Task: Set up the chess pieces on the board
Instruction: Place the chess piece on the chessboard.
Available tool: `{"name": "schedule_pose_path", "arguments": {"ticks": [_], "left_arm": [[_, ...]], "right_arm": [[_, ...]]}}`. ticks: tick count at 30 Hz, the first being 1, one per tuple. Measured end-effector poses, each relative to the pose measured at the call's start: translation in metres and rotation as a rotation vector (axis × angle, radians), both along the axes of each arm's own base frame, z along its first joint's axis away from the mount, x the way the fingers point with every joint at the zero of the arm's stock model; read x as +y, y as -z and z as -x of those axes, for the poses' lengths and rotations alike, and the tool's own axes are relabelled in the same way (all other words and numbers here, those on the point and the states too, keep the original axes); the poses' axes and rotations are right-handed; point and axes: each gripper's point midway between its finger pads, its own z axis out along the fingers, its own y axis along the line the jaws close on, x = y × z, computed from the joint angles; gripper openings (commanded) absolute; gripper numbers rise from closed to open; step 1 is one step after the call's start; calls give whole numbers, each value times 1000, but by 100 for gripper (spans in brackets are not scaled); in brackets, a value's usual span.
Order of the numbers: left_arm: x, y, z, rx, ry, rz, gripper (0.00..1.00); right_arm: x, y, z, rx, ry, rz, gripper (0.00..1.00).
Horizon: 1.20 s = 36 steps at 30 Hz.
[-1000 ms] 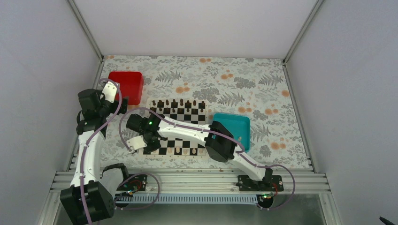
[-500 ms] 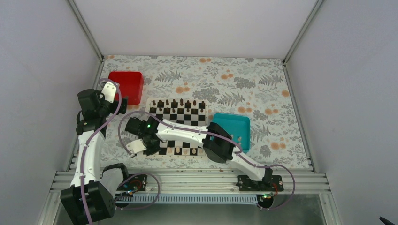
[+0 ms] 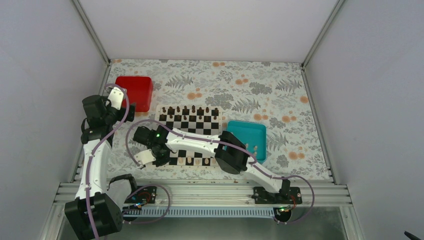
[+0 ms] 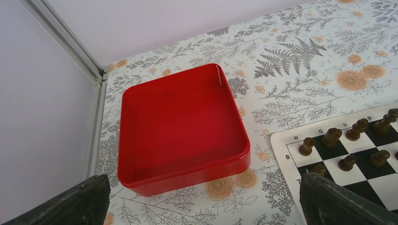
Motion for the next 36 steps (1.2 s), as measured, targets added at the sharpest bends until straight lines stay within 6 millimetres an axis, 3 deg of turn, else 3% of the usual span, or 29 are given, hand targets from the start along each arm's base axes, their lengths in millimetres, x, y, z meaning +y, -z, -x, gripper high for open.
{"name": "schedule_pose_path", "arguments": {"ticks": [36], "left_arm": [[0,-2,-1,-7,0,-2,100]], "right_arm": [[2,-6,-7,-38,9,-13,11]]}}
